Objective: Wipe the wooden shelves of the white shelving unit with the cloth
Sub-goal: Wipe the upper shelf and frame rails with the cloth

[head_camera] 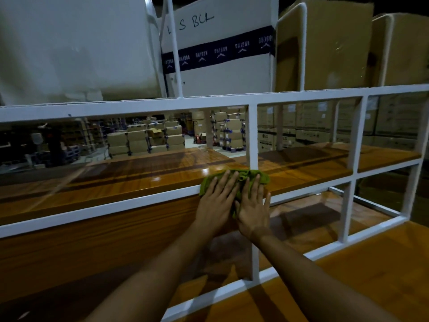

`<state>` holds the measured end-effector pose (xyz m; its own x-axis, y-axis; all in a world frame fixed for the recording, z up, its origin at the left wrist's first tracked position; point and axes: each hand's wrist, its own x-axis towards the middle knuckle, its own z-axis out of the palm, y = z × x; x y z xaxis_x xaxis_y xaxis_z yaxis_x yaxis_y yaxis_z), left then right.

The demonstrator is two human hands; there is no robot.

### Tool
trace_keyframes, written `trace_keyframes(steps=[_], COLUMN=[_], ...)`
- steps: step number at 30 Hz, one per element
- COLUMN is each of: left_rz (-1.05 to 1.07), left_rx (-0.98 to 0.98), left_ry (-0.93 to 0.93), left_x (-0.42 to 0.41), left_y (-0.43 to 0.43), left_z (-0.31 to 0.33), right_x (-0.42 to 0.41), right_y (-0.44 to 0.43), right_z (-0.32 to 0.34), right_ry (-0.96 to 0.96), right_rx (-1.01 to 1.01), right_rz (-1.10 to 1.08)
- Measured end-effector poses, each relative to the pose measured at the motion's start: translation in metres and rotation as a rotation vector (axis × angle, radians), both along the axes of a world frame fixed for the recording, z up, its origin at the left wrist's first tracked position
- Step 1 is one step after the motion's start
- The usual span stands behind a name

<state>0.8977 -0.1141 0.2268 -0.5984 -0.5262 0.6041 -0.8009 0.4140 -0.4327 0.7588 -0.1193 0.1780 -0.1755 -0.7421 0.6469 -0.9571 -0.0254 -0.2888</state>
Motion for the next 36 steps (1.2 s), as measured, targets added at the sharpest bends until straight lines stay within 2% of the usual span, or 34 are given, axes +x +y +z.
trace_keyframes(steps=[5,8,12,14,18,21,24,26,30,33,36], left_rz=[-0.007,-0.005,-0.001,-0.062,-0.148,-0.2,-0.258,-0.255,-0.239,-0.225,-0.218], left_rx=[-0.035,-0.087,-0.079,-0.096,-0.072,-0.039,-0.055,-0.112,-0.221,-0.198,-0.151], left_ry=[0.026,0.082,0.163,0.206,0.437,0.568,0.672,0.72,0.787,0.802,0.858], left_x=[-0.011,-0.028,-0.05,-0.052,-0.069,-0.083,-0.092,-0.101,-0.118,-0.118,-0.118], left_y=[-0.009,-0.011,-0.021,-0.022,-0.019,-0.016,-0.013,-0.012,-0.01,-0.018,-0.021], left_z=[-0.018,0.0,0.025,0.022,0.025,0.042,0.07,0.098,0.153,0.146,0.113], right_x=[-0.021,-0.033,-0.053,-0.061,-0.07,-0.072,-0.073,-0.073,-0.073,-0.077,-0.071], right_y=[-0.002,-0.011,-0.014,-0.014,-0.02,-0.017,-0.016,-0.026,-0.031,-0.031,-0.03], right_z=[-0.002,0.023,0.051,0.055,0.064,0.084,0.12,0.148,0.205,0.201,0.167], right_ry=[0.086,0.043,0.157,0.084,0.028,-0.016,-0.07,-0.041,-0.175,-0.164,-0.214], right_rx=[-0.057,-0.094,-0.228,-0.294,-0.384,-0.573,-0.608,-0.648,-0.627,-0.62,-0.591], right_rz=[0.023,0.132,0.317,0.435,0.555,0.535,0.546,0.558,0.594,0.598,0.611])
